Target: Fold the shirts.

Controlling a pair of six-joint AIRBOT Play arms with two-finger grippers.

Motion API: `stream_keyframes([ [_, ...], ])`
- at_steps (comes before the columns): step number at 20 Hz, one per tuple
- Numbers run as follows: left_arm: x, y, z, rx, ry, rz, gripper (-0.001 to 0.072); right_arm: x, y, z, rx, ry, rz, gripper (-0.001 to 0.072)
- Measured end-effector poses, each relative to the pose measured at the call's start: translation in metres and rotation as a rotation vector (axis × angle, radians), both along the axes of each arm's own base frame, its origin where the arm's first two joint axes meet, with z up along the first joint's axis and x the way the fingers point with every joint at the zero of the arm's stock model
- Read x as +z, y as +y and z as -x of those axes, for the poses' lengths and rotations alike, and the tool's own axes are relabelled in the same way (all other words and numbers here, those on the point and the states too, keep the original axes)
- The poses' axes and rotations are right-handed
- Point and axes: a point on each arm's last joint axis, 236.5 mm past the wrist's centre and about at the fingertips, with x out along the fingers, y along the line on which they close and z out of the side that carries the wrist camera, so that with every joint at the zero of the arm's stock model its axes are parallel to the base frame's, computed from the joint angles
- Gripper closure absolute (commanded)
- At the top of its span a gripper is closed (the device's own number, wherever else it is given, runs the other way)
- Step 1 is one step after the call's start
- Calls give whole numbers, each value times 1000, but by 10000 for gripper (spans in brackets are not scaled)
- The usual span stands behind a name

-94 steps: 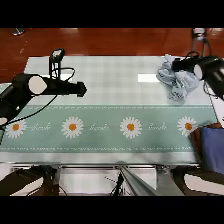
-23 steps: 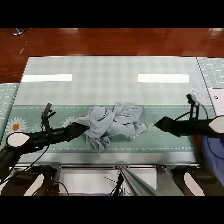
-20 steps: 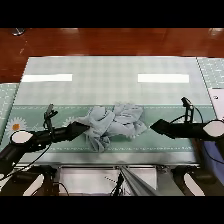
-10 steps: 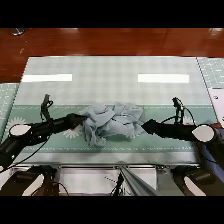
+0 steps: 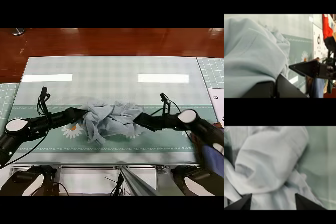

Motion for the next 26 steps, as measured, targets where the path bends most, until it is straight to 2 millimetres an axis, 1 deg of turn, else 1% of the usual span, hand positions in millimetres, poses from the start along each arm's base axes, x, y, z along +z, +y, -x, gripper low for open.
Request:
stream_keyframes([
  [1,0,-1,1,-5,1,2,687,-1,5,-7,6,5,-12,107],
  [2,1,-2,3,-16,3,6,687,-2,11,-13,19,11,-17,164],
  [3,1,-3,4,-22,2,2,687,-4,17,-17,37,16,-20,350],
  [4,0,-3,5,-29,3,-3,687,-6,24,-21,54,20,-24,601],
  [5,-1,-3,6,-35,3,-7,687,-7,30,-24,79,23,-25,690],
  [6,0,-3,7,-43,-1,-11,687,-4,36,-29,107,12,-25,691],
  [7,3,-1,4,-44,-14,-17,687,3,39,-36,134,-12,-21,691],
  [8,11,4,-3,-35,-45,-28,687,14,40,-44,167,-41,-15,691],
  [9,22,9,-12,-27,-81,-34,687,34,39,-60,186,-95,-3,691],
  [10,39,15,-22,-18,-127,-38,687,58,34,-78,197,-160,18,691],
  [11,60,23,-34,2,-180,-42,688,88,26,-97,201,-234,49,691],
  [13,113,44,-62,58,-312,-61,688,166,4,-135,175,-420,114,691],
  [14,143,54,-73,87,-382,-72,688,212,-9,-148,156,-521,152,691],
  [15,176,64,-82,112,-455,-83,688,257,-19,-156,136,-620,179,691],
  [16,207,72,-87,137,-516,-90,688,306,-30,-158,117,-722,209,691],
  [17,238,79,-89,155,-574,-102,688,347,-37,-154,104,-807,232,691],
  [18,264,82,-86,152,-620,-113,688,389,-45,-144,92,-895,254,691],
  [19,288,82,-79,138,-665,-133,688,424,-51,-130,81,-970,270,691],
  [20,308,81,-71,119,-702,-155,688,456,-57,-112,72,-1041,287,691],
  [21,323,81,-62,101,-729,-192,688,479,-64,-95,63,-1095,312,691],
  [22,335,82,-52,93,-754,-239,688,498,-73,-75,55,-1141,345,691],
  [23,343,82,-41,83,-771,-287,688,513,-79,-56,47,-1178,366,691],
  [24,348,83,-29,77,-782,-340,688,524,-85,-35,45,-1202,390,691],
  [26,352,89,-6,89,-791,-456,688,535,-97,1,44,-1227,436,691],
])
